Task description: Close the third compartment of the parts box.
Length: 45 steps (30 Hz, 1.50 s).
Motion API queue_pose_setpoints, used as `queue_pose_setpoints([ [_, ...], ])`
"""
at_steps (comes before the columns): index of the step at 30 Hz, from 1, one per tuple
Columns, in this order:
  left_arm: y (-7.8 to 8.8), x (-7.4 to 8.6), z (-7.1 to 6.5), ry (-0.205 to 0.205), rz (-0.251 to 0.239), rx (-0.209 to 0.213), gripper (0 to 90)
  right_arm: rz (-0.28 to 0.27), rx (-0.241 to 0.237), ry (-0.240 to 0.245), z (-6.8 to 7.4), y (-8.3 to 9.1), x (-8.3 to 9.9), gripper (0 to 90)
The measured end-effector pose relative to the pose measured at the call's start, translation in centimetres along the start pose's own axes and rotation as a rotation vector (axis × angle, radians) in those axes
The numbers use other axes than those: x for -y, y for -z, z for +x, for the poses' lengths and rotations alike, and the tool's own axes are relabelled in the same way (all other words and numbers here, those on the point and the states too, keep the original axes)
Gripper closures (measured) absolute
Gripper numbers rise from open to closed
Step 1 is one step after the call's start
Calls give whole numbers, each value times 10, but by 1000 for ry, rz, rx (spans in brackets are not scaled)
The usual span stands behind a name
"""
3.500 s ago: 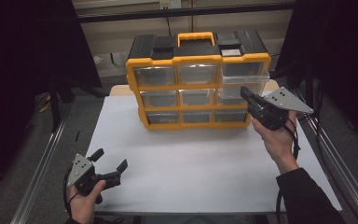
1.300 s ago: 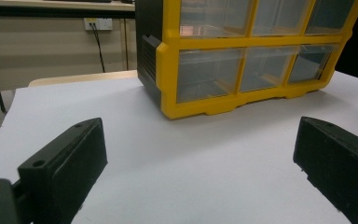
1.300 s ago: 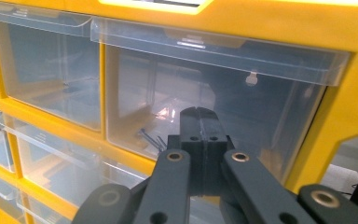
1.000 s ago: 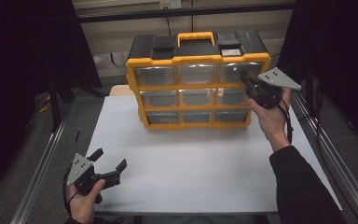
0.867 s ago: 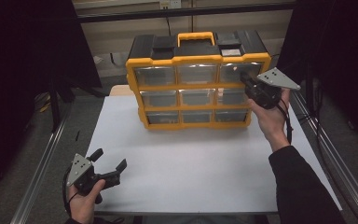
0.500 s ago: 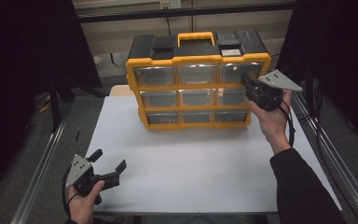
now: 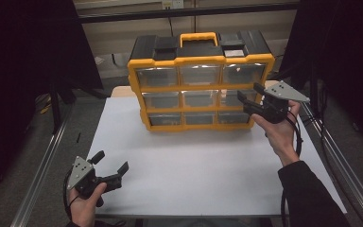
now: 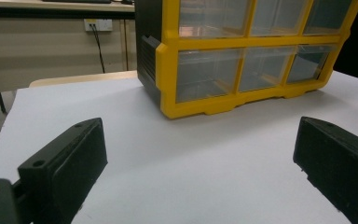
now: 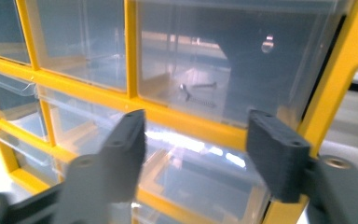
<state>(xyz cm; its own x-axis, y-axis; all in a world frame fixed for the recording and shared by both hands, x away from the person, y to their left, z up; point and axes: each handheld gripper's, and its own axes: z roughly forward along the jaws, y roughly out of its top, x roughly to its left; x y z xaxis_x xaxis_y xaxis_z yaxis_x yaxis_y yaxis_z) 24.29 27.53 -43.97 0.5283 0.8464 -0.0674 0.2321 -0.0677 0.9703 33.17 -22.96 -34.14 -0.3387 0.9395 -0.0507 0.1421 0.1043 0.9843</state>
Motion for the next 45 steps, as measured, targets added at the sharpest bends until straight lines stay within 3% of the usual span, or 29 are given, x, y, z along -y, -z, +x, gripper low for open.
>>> queue_pose_setpoints([
  [5,-1,0,0,2,2,-5,26,25,-30,-35,2,6,4,153],
  [10,-3,0,-1,14,-8,9,26,42,-102,-12,6,14,11,53],
  [14,-2,0,-1,1,1,2,26,45,-133,-38,7,21,20,59],
  [18,-3,0,-2,17,-10,6,26,51,-120,-41,8,27,28,74],
  [19,-3,-1,0,1,1,9,26,56,-120,-39,7,28,30,75],
  [25,-3,-1,-1,3,2,2,26,73,-110,-23,10,39,42,82],
  [26,-4,0,-1,17,-9,8,26,72,-112,-26,11,41,44,81],
  [30,-3,0,0,-6,5,9,26,91,-125,-43,11,50,51,81],
  [37,-4,0,-2,2,4,2,26,92,-126,-26,15,64,60,81],
  [45,-4,0,-1,1,3,12,26,133,-109,-19,12,79,79,81],
])
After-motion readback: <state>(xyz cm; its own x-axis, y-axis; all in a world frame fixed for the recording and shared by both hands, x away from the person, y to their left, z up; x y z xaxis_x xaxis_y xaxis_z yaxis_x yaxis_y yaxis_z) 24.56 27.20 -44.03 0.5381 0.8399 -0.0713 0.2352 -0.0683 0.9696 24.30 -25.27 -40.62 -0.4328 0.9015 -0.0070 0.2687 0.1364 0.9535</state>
